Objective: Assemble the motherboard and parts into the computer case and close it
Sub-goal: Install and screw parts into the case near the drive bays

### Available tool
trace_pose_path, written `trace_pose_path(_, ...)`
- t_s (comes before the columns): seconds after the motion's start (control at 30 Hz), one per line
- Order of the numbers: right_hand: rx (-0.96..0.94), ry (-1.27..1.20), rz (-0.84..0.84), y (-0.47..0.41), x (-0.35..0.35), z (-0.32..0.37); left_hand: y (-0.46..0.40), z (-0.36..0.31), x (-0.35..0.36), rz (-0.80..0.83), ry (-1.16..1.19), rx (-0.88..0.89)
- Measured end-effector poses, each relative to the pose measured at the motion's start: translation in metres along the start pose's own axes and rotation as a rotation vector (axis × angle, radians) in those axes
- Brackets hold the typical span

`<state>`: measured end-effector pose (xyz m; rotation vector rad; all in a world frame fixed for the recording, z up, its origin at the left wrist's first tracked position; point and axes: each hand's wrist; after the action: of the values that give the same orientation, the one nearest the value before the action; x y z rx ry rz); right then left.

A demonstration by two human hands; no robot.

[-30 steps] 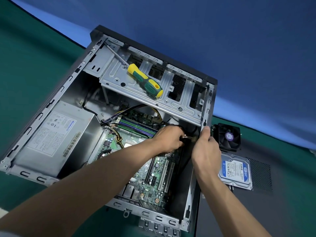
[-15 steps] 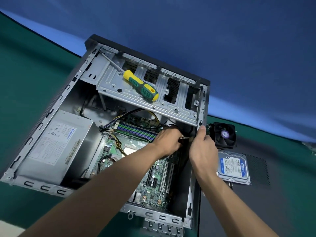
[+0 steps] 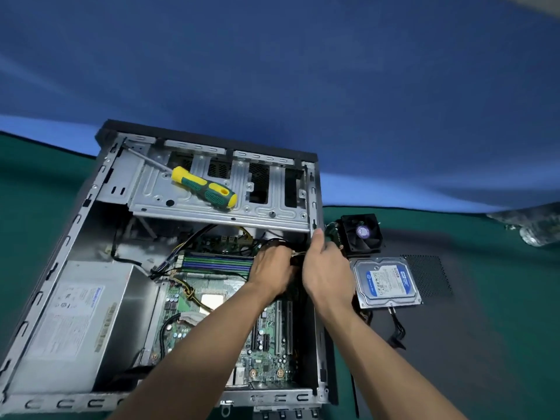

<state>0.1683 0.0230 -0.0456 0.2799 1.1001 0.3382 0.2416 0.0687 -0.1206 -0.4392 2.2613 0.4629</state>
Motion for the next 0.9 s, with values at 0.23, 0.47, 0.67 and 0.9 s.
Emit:
trace_pose_path(0.23,-0.02,-0.003,-0.042,-0.001,0.003,0.0,0.006,-0.01,-0.01,0.05,0.095,-0.063)
trace_pose_path(0.47,-0.033,0.021,-0.088,-0.001,0.004,-0.001,0.033,-0.003,-0.027,0.125,0.159,-0.05)
trace_pose_path(0.67,-0.048,0.056,-0.11,0.007,0.0,0.0,0.081,0.021,-0.043,0.199,0.063,-0.111)
trace_pose_path(0.9,-0.204,0.264,-0.108,0.038,-0.002,-0.018,0.106,0.031,-0.065,0.22,-0.272,-0.085)
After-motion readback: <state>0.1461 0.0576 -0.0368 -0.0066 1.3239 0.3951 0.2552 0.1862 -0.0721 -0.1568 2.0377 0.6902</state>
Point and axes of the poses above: each hand's wrist, its own y-axis away from the middle knuckle, its own x-axis out of the palm, z = x × y, and after that the axes turned 10 degrees about x, right-handed
